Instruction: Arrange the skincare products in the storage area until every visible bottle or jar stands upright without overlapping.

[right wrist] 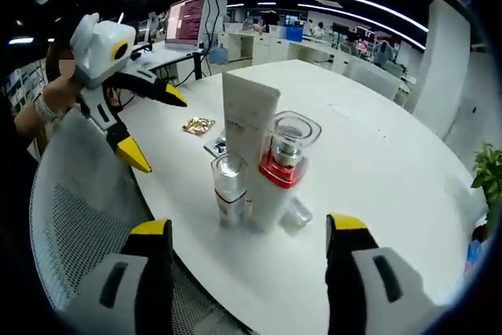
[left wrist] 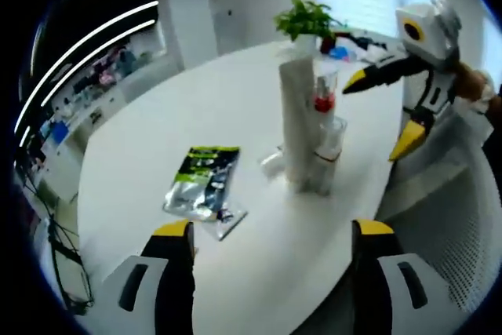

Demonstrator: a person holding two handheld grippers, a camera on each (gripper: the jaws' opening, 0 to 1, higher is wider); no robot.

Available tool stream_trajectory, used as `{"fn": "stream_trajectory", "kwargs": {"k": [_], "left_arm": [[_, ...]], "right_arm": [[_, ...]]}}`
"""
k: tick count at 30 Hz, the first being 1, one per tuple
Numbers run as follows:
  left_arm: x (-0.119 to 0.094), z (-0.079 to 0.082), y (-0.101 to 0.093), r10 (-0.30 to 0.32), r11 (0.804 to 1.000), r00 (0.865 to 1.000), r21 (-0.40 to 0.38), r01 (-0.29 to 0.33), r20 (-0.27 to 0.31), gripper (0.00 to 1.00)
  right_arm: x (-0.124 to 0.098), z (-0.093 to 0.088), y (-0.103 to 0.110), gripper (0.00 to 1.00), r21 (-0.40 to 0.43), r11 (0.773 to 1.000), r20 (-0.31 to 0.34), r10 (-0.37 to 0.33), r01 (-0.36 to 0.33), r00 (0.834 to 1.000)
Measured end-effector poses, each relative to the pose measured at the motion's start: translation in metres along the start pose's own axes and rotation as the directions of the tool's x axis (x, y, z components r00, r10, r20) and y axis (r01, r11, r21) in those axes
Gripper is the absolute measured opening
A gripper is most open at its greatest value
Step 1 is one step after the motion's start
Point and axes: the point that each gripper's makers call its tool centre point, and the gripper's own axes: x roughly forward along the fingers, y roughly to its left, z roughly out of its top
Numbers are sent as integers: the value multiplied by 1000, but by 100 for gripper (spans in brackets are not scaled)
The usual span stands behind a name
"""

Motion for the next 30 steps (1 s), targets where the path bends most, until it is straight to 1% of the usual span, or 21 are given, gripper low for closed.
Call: {"fn": "stream_trajectory", "kwargs": {"k": [2,4,5,8,12,15,18,19,20,21,24,25,28,30], "left_arm": [[-4,0,4,17,1000,1000,-9,-17,6,83],[-7,-2,5,17,1000,1000,-13,-17,7,84],[-7,-1,4,18,1000,1000,-14,-18,8,85],[-11,-1,7,34,999,999,-22,-34,14,89],[-12,-4,11,32,999,999,-43,-31,15,94],[-11,-8,13,29,997,1000,-70,-29,4,96],[-13,-8,15,26,996,1000,-85,-25,11,97],[-14,-6,10,22,996,1000,-87,-21,13,97],[-14,-5,9,21,996,1000,-85,-19,20,97],[-14,-1,10,21,998,999,-63,-18,39,97],[-12,0,15,22,999,999,-48,-21,23,97],[-11,2,17,23,999,1000,-41,-22,20,97],[-13,5,21,32,999,999,-43,-32,18,97],[-18,7,25,51,998,998,-50,-48,43,97]], "right_arm": [[1,0,1,87,-1,1000,-6,7,-7,1000],[2,0,1,88,-8,1000,-8,8,-8,1000],[4,-1,1,89,-10,1000,-11,13,-13,1000],[5,-2,1,95,-8,1000,-17,20,-20,1000],[5,-2,2,100,-13,1000,-16,26,-26,1000],[4,-4,1,100,-10,1000,-23,27,-27,999],[7,-6,-1,100,-6,999,-37,33,-34,999],[8,-5,-1,100,-8,999,-42,34,-34,999],[8,-5,-1,100,-14,999,-49,40,-41,998],[9,-5,1,100,-24,998,-59,52,-54,997],[10,-5,1,100,-31,997,-57,62,-64,996],[10,-5,1,100,-27,997,-56,66,-67,996],[10,-12,-3,100,22,996,-53,86,-85,995],[10,-13,-5,100,37,995,-65,93,-91,994]]}}
